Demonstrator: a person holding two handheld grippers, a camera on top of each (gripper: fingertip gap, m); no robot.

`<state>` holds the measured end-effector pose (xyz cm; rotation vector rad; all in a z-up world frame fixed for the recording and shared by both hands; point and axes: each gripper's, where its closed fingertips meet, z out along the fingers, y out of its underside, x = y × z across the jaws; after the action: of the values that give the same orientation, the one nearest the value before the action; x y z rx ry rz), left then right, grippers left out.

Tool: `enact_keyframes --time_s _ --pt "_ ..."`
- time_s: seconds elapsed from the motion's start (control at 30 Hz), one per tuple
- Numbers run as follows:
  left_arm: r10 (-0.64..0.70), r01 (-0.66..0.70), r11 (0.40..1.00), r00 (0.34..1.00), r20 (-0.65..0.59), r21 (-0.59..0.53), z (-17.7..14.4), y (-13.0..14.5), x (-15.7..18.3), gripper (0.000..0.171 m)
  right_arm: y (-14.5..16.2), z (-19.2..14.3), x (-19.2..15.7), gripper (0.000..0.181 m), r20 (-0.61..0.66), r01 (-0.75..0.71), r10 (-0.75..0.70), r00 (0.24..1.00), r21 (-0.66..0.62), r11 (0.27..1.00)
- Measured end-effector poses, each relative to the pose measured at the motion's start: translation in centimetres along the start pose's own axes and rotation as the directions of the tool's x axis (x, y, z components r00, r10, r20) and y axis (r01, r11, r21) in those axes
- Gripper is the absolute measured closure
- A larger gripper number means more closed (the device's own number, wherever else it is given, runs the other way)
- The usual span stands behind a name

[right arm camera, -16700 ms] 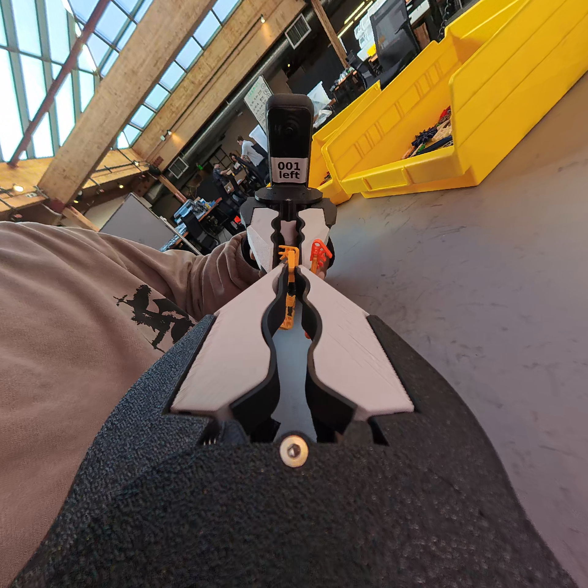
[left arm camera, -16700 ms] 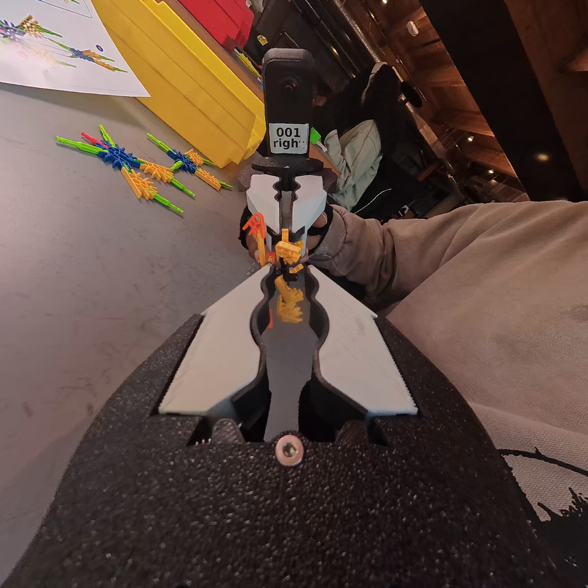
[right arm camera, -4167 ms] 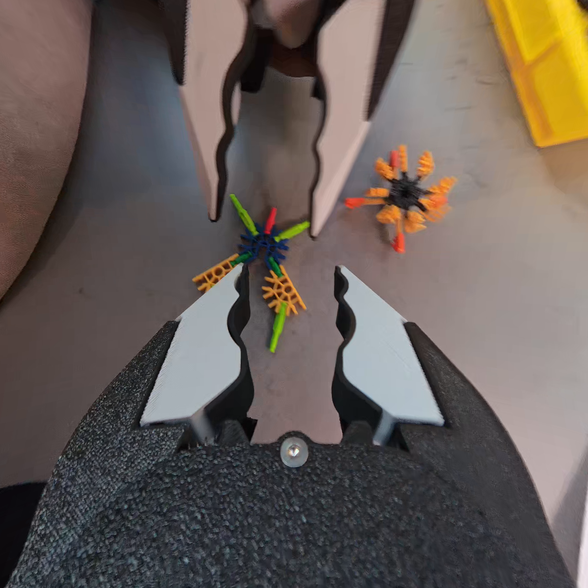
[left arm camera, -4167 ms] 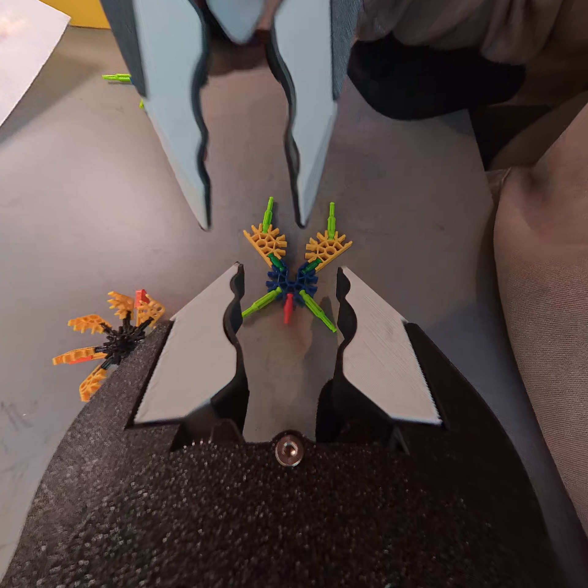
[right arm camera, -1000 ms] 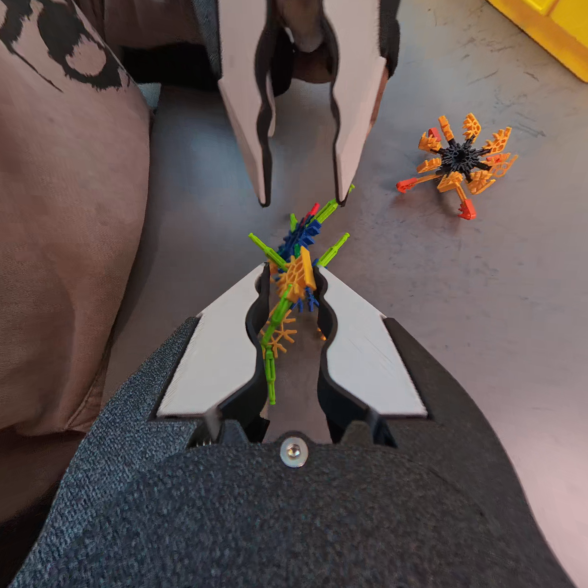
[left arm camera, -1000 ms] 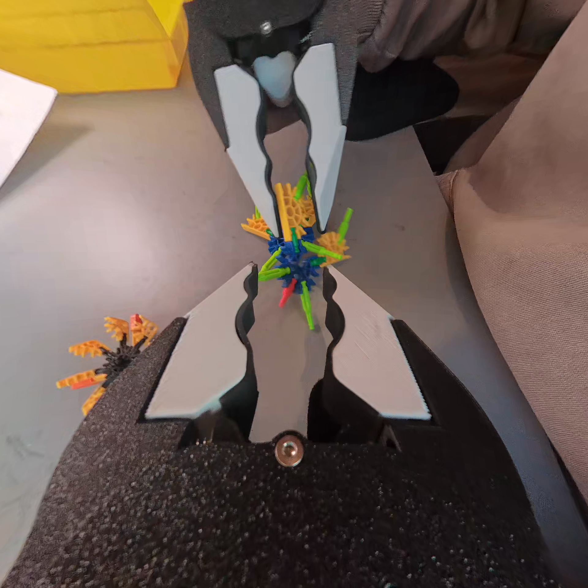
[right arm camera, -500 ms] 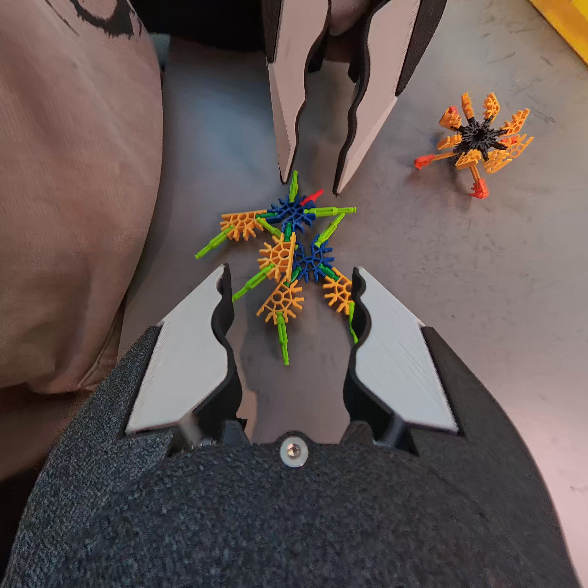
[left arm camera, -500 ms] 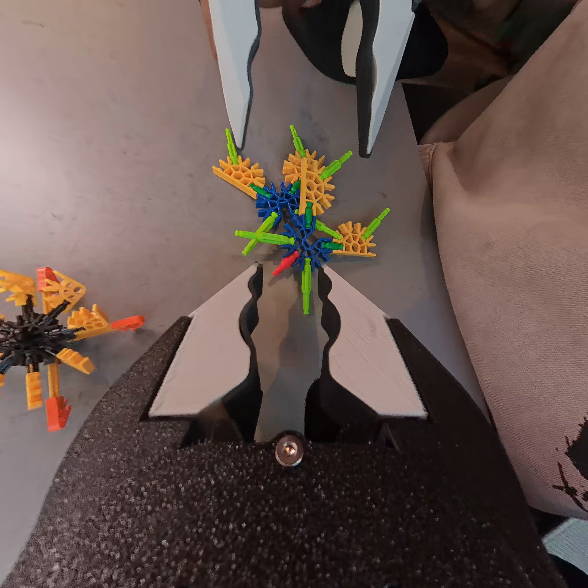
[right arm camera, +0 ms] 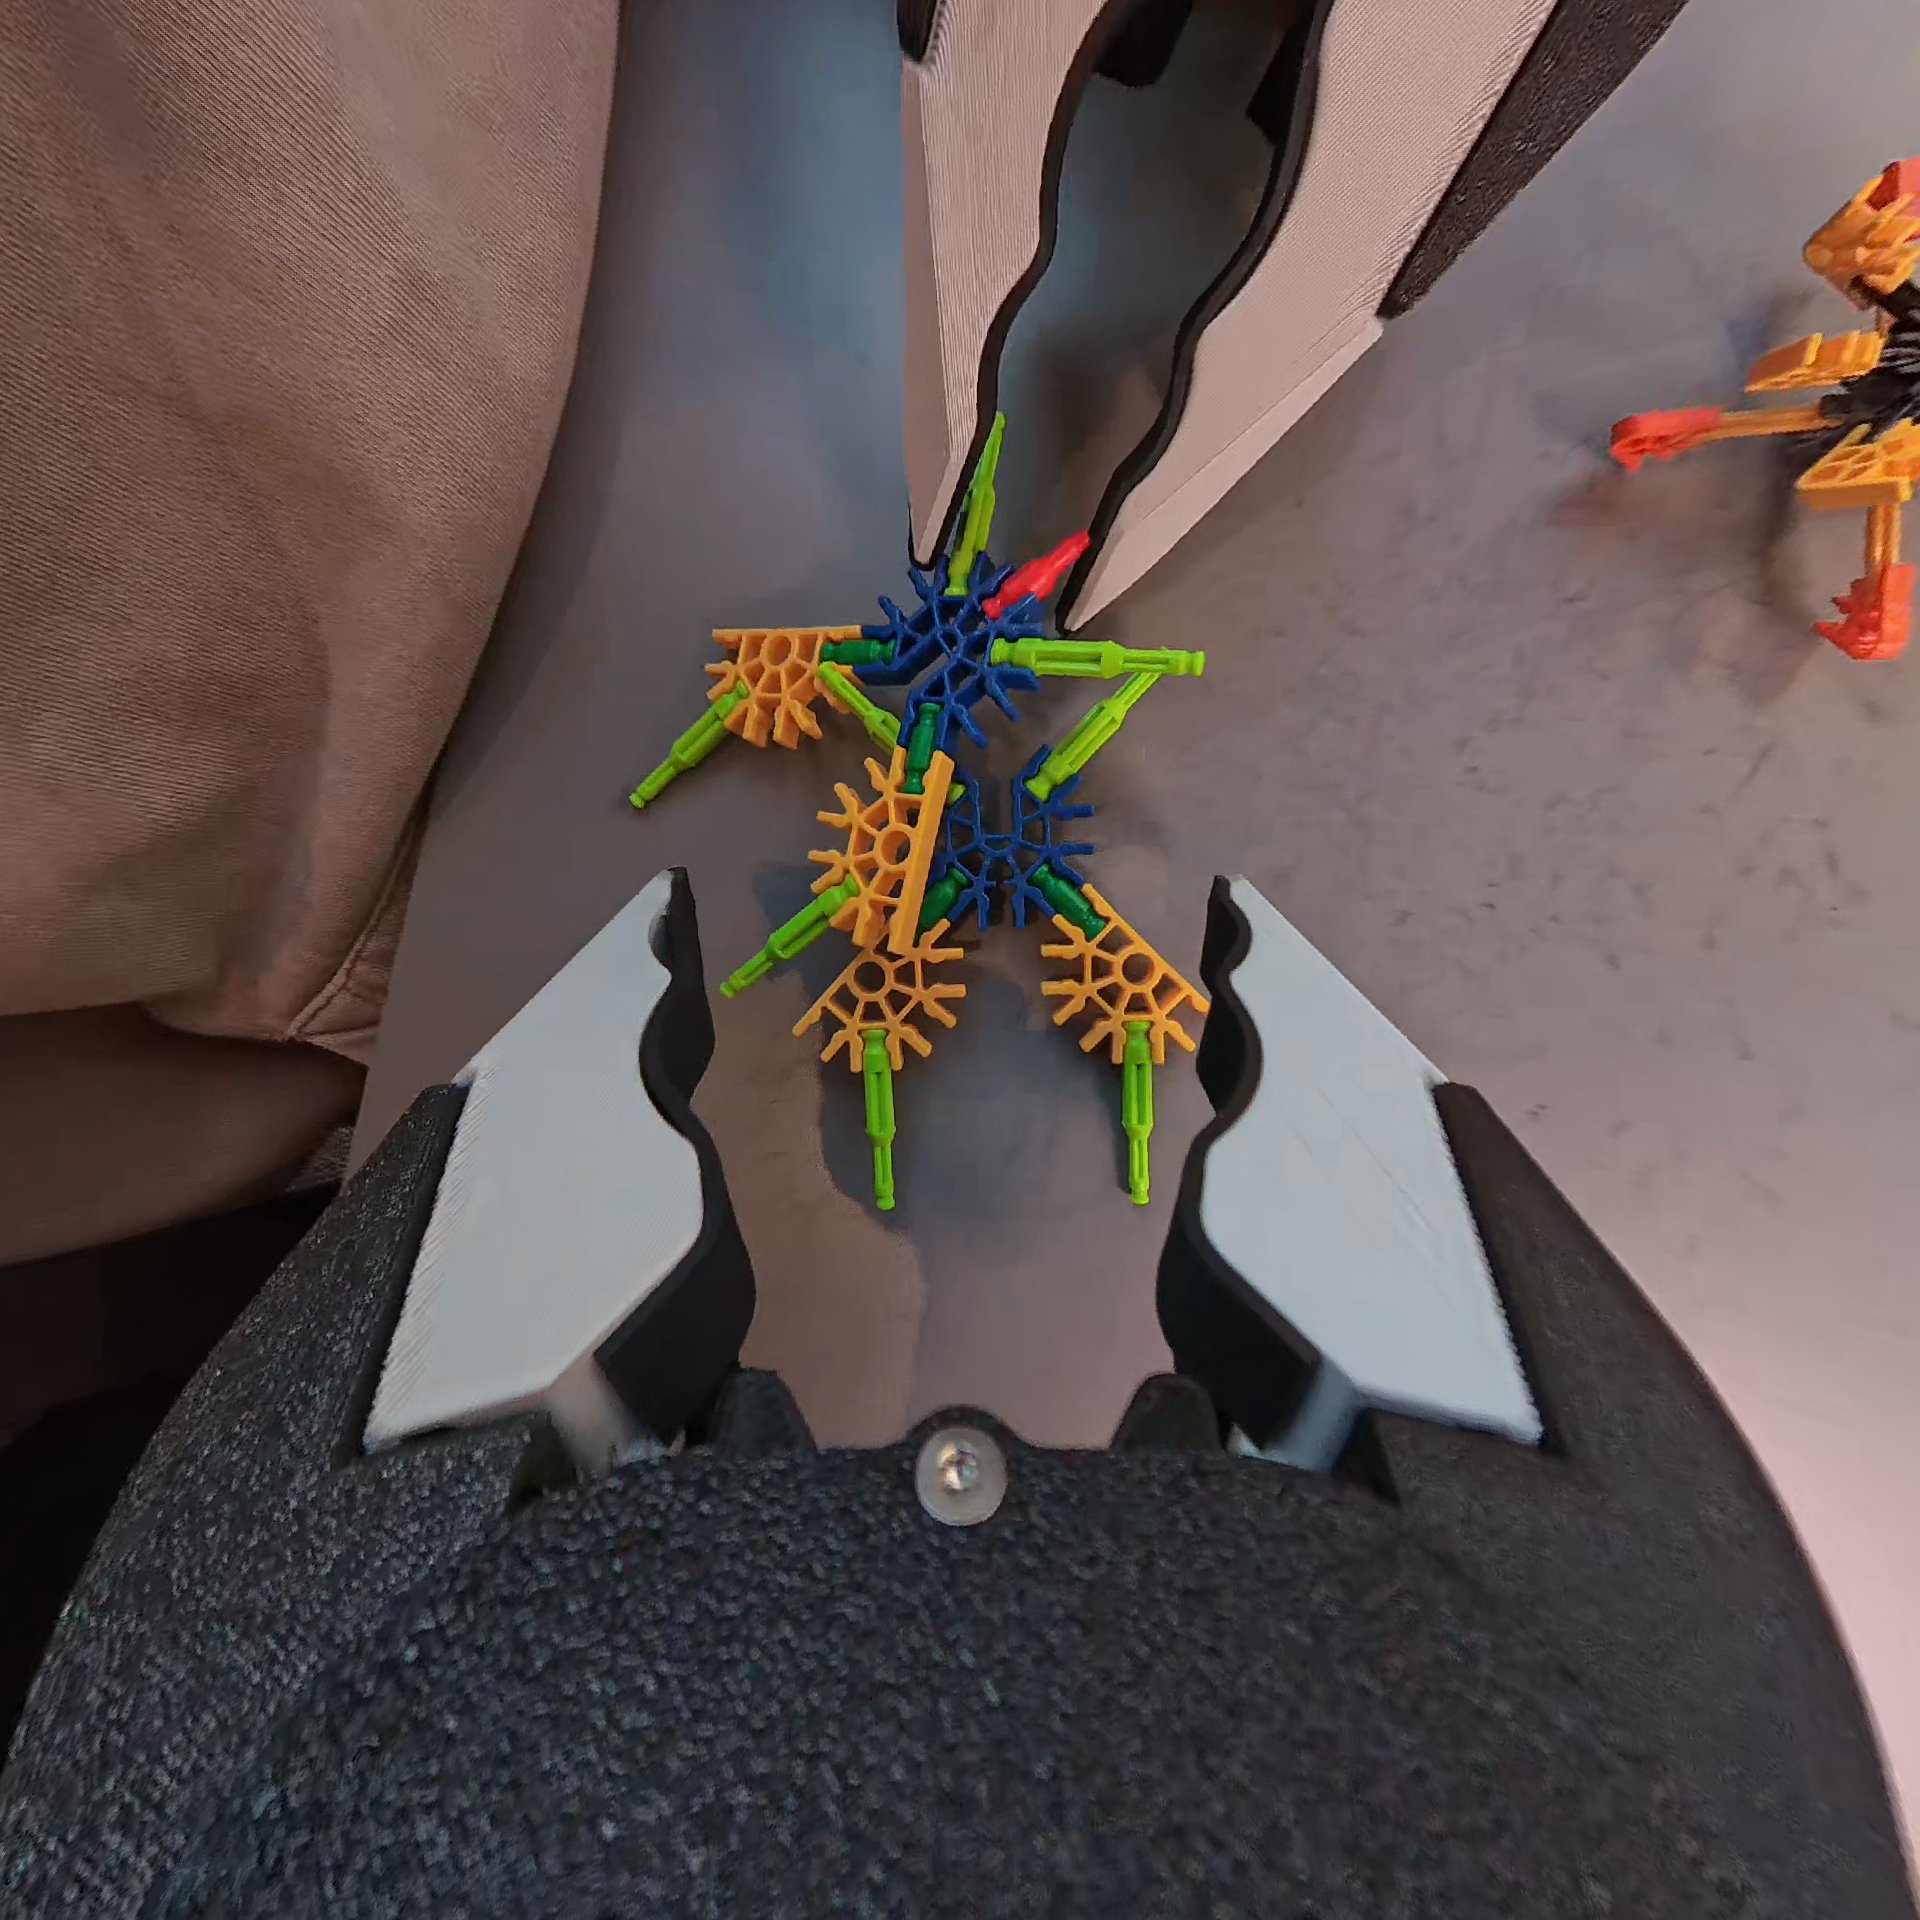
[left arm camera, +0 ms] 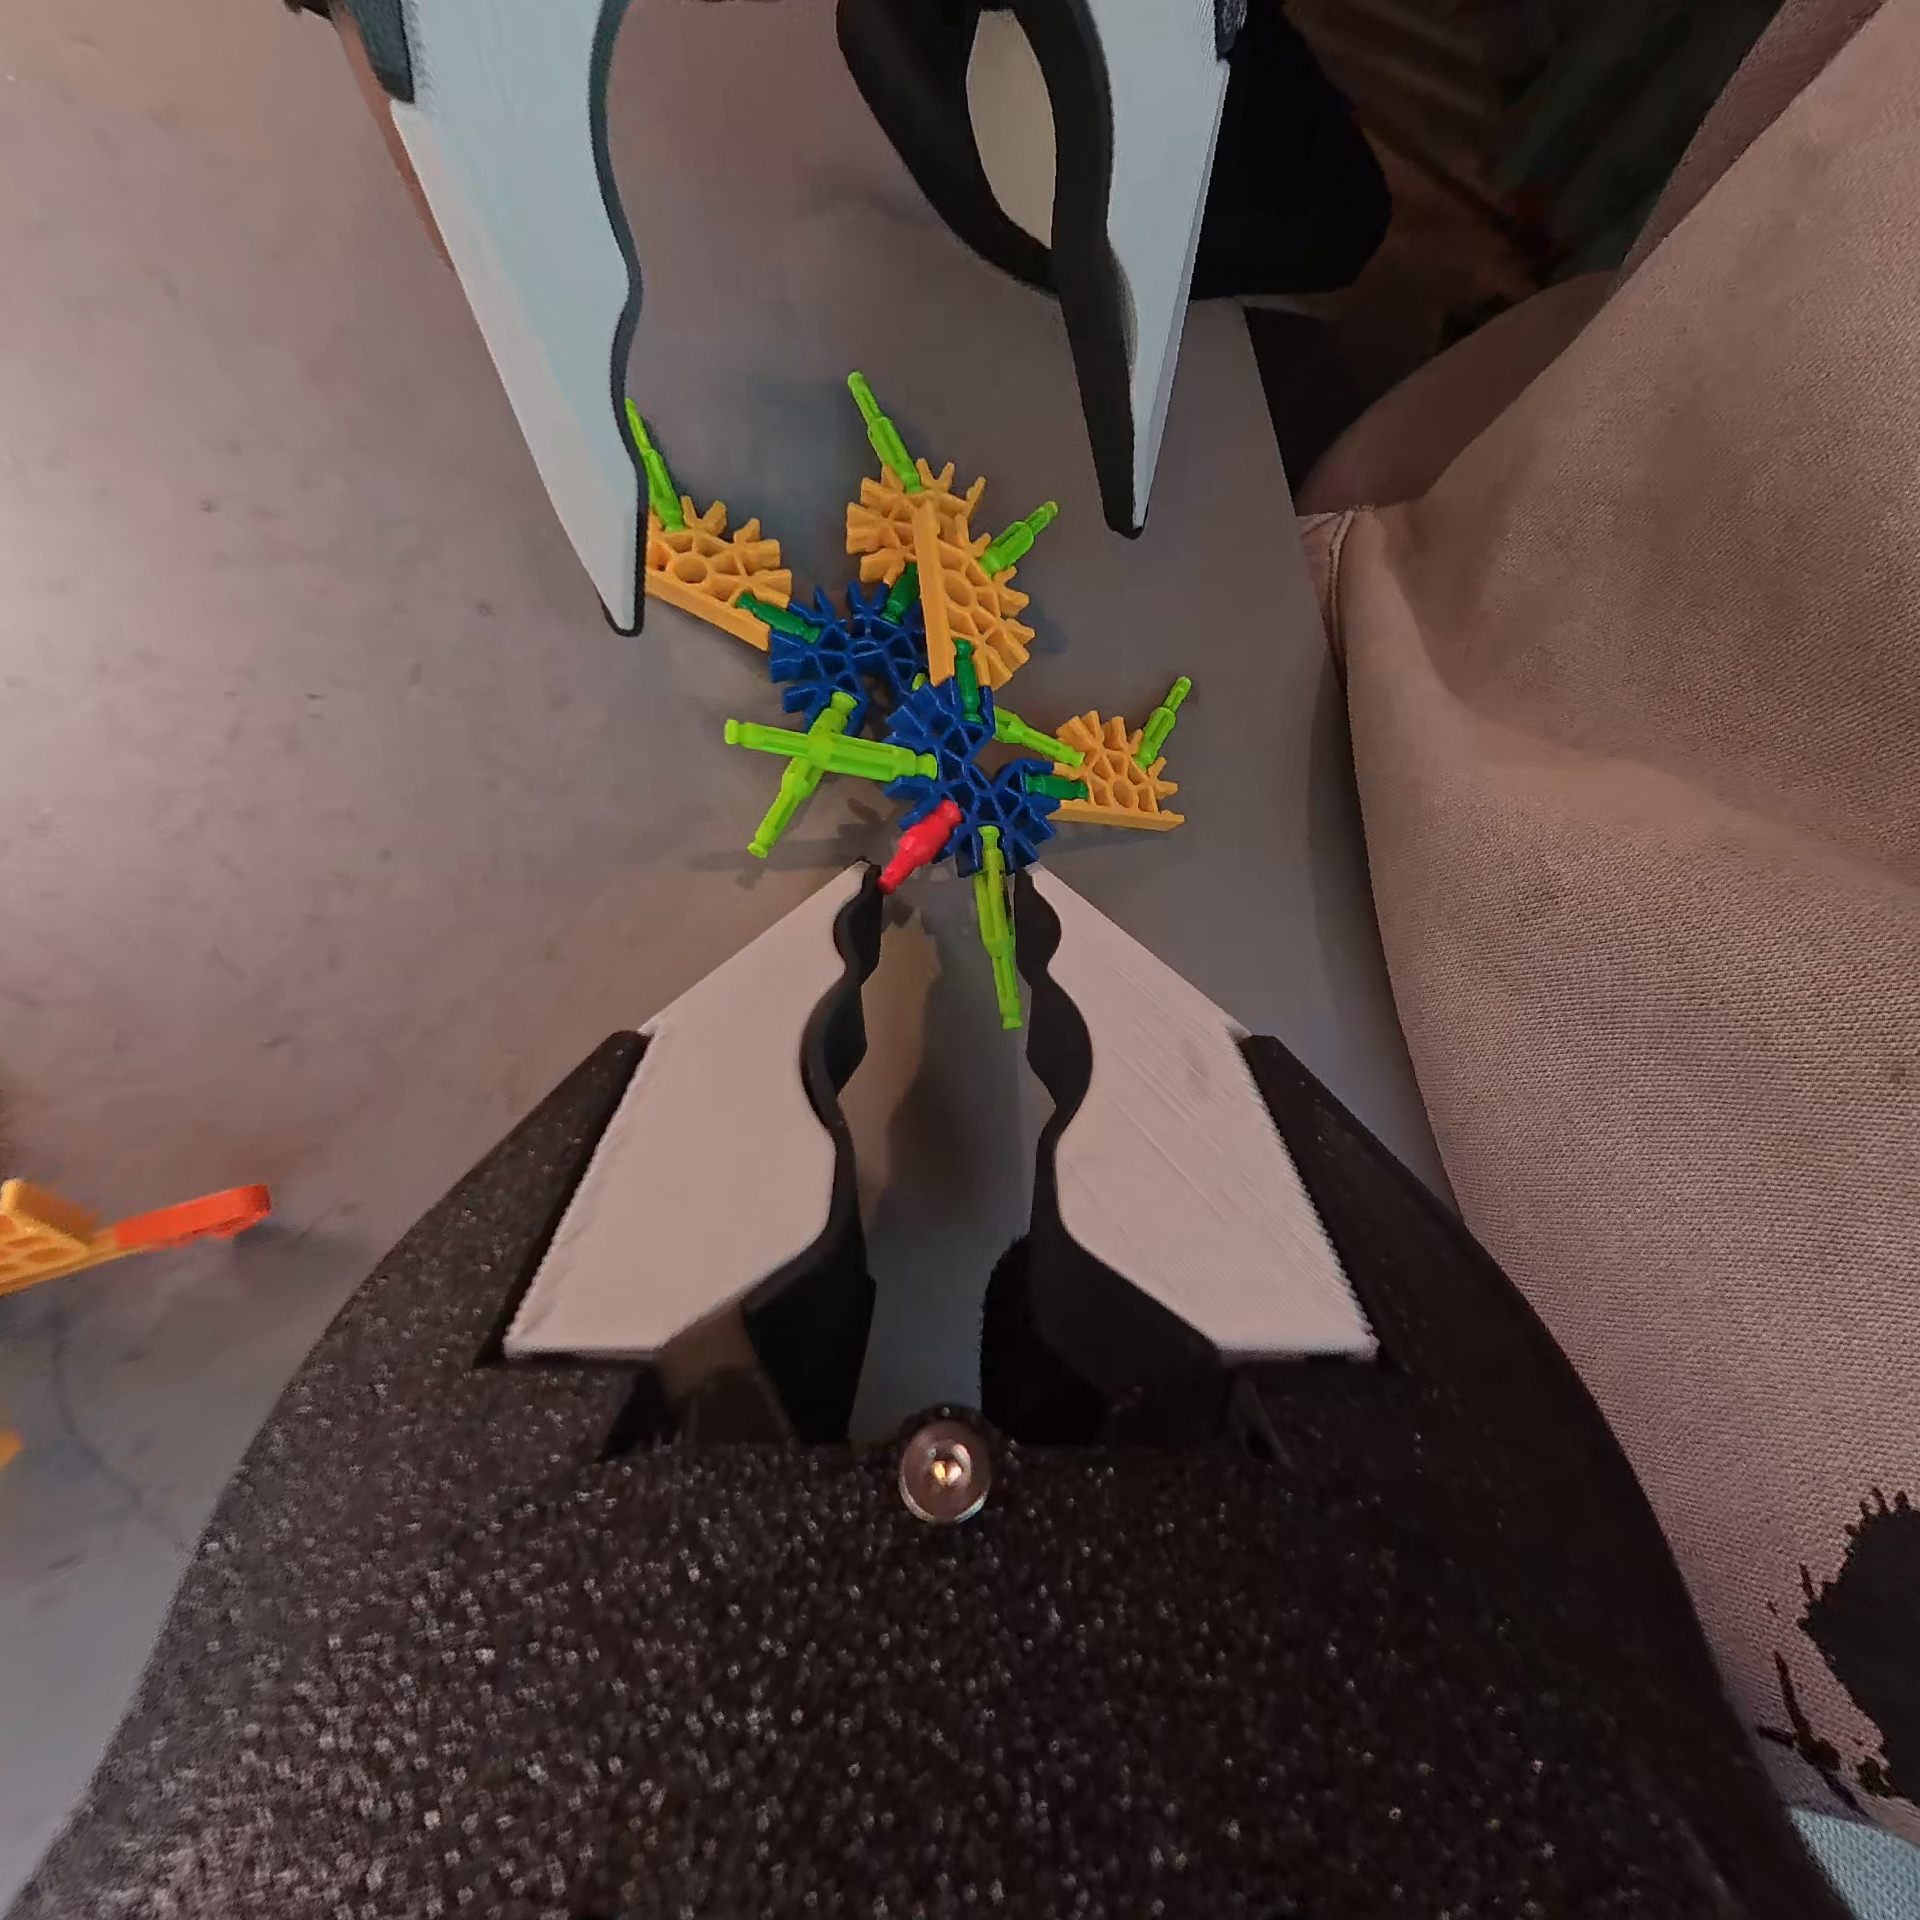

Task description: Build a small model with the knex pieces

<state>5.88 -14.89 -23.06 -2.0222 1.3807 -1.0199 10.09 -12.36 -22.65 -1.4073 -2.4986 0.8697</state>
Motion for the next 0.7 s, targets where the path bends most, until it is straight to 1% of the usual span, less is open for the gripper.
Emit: enact_keyframes --time_s 0.03,0.17,0.23,0.37,0.43,0.57,0.63,0.7 --pt "0.0 0.0 1.0 1.0 0.0 0.0 0.1 -0.1 0.0 0.146 0.1 -0.3 -0.2 0.088 0.008 -0.005 0.005 1.0 0.004 1.0" --pt "-0.007 0.007 1.0 1.0 -0.007 0.002 -0.1 0.0 0.0 0.147 1.2 -1.4 -0.4 0.093 0.035 -0.033 0.033 0.999 -0.005 0.999" --pt "-0.031 0.031 1.0 0.999 -0.015 -0.004 -0.4 0.2 -0.1 0.148 1.8 -1.8 0.0 0.095 0.024 -0.035 0.036 0.999 -0.019 0.999" --pt "-0.069 0.067 0.997 0.994 -0.087 -0.024 -1.2 0.8 0.6 0.147 2.1 -1.9 0.9 0.095 -0.027 0.025 -0.027 0.999 -0.07 0.997" --pt "-0.091 0.088 0.996 0.987 -0.129 -0.024 -1.7 1.0 1.0 0.144 1.7 -1.4 0.7 0.094 -0.013 0.055 -0.056 0.998 -0.086 0.995" --pt "-0.186 0.188 0.982 0.954 -0.236 -0.012 -2.3 0.9 1.7 0.137 1.6 0.1 0.4 0.093 0.009 0.123 -0.123 0.992 -0.137 0.983" --pt "-0.242 0.252 0.968 0.936 -0.256 0.007 -2.3 0.4 1.4 0.137 1.6 0.7 0.5 0.098 0.0 0.162 -0.164 0.986 -0.146 0.976" --pt "-0.294 0.31 0.95 0.921 -0.257 0.023 -2.2 0.0 0.9 0.138 1.6 0.8 0.7 0.102 -0.017 0.167 -0.171 0.985 -0.153 0.974"
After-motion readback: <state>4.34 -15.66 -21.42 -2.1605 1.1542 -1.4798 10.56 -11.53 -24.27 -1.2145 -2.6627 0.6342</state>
